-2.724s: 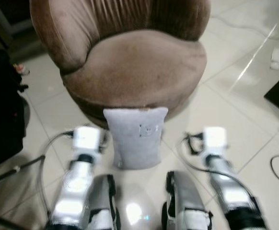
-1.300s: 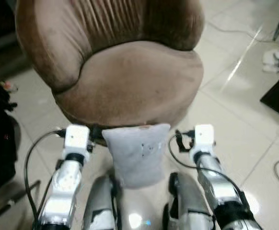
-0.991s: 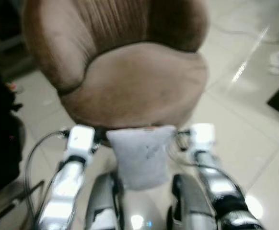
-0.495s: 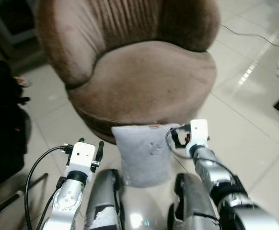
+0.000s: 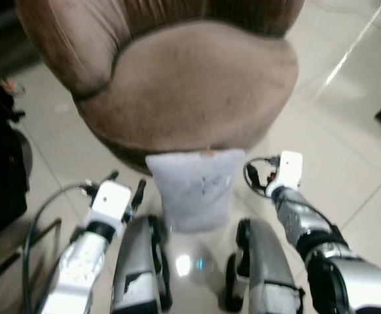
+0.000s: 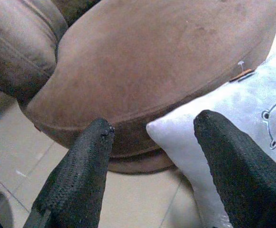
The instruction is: Move the pillow to the sofa from floor
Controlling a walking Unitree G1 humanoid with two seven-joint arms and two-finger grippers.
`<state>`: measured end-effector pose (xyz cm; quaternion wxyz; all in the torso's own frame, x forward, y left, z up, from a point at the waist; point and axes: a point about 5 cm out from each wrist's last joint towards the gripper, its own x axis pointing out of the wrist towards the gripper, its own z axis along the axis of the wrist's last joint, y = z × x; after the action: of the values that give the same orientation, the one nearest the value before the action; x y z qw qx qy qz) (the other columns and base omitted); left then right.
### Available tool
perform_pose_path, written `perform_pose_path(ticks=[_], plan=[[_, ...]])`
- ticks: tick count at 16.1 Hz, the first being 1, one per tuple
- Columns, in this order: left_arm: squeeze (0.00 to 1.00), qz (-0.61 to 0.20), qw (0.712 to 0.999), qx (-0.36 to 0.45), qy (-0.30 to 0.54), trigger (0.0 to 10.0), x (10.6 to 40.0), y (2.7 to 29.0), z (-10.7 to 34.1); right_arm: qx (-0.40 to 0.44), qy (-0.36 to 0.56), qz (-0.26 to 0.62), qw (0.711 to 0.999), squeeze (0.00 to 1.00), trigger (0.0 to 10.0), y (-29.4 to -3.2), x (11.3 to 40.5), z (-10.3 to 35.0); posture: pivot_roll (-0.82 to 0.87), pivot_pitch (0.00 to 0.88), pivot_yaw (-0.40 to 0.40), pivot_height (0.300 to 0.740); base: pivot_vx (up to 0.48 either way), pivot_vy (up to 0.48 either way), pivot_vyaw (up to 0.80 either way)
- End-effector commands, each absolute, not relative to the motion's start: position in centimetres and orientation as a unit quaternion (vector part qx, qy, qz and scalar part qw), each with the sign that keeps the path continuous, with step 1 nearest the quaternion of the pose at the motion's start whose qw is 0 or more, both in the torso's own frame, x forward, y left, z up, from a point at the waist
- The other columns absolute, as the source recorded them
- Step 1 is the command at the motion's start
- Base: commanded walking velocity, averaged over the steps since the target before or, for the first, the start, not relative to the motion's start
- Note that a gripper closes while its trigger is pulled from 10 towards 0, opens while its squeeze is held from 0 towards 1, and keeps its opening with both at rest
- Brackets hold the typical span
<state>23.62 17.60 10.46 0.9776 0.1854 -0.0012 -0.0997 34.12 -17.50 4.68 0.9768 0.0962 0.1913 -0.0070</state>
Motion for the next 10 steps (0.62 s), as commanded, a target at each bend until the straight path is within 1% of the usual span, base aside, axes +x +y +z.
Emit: perform_pose_path(ticks=[1, 2, 4, 5, 6, 7, 8, 9, 10], plan=[[0.0, -0.106, 0.977, 0.187, 0.001, 10.0, 23.3, 17.8, 11.0, 0.122, 0.218, -0.03, 0.968, 1.0, 10.0, -17.8, 33.7, 3.9, 0.22, 0.446, 0.014, 0.582, 0.0, 0.0, 0.0], [0.0, -0.107, 0.977, 0.184, -0.005, 10.0, 23.1, 17.6, 11.5, 0.133, 0.217, -0.038, 0.966, 1.0, 10.0, -17.9, 33.7, 3.9, 0.22, 0.446, 0.014, 0.582, 0.0, 0.0, 0.0], [0.0, -0.109, 0.977, 0.182, -0.004, 10.0, 22.9, 17.5, 11.6, 0.082, 0.209, -0.054, 0.973, 1.0, 10.0, -18.1, 34.3, 4.7, 0.2, 0.459, -0.001, 0.582, 0.0, 0.0, 0.0], [0.0, -0.109, 0.976, 0.186, 0.004, 10.0, 22.8, 17.3, 11.2, 0.063, 0.187, -0.04, 0.98, 0.69, 10.0, -17.9, 35.1, 5.8, 0.2, 0.459, -0.001, 0.582, 0.0, 0.0, 0.0], [0.0, -0.098, 0.977, 0.188, 0.006, 10.0, 22.9, 17.0, 11.0, -0.044, 0.156, 0.039, 0.986, 0.0, 10.0, -16.8, 35.8, 7.1, 0.18, 0.46, -0.012, 0.582, 0.0, 0.0, 0.0], [0.0, -0.093, 0.978, 0.188, 0.006, 10.0, 23.0, 16.9, 11.0, -0.086, 0.147, 0.07, 0.983, 0.0, 10.0, -16.3, 36.0, 7.4, 0.18, 0.46, -0.012, 0.582, 0.0, 0.0, 0.0], [0.0, -0.095, 0.979, 0.179, 0.01, 10.0, 22.9, 16.5, 10.8, -0.058, 0.149, 0.077, 0.984, 0.0, 10.0, -16.2, 36.3, 7.9, 0.16, 0.446, -0.018, 0.582, 0.0, 0.0, 0.0], [0.0, -0.097, 0.98, 0.171, 0.012, 10.0, 23.0, 15.9, 10.6, 0.029, 0.145, 0.08, 0.986, 0.0, 10.0, -15.9, 36.8, 8.6, 0.14, 0.439, -0.032, 0.582, 0.0, 0.0, 0.0], [0.0, -0.098, 0.98, 0.17, 0.012, 10.0, 23.0, 15.8, 10.5, 0.05, 0.143, 0.08, 0.985, 0.0, 10.0, -15.9, 36.9, 8.7, 0.14, 0.439, -0.032, 0.582, 0.0, 0.0, 0.0]])
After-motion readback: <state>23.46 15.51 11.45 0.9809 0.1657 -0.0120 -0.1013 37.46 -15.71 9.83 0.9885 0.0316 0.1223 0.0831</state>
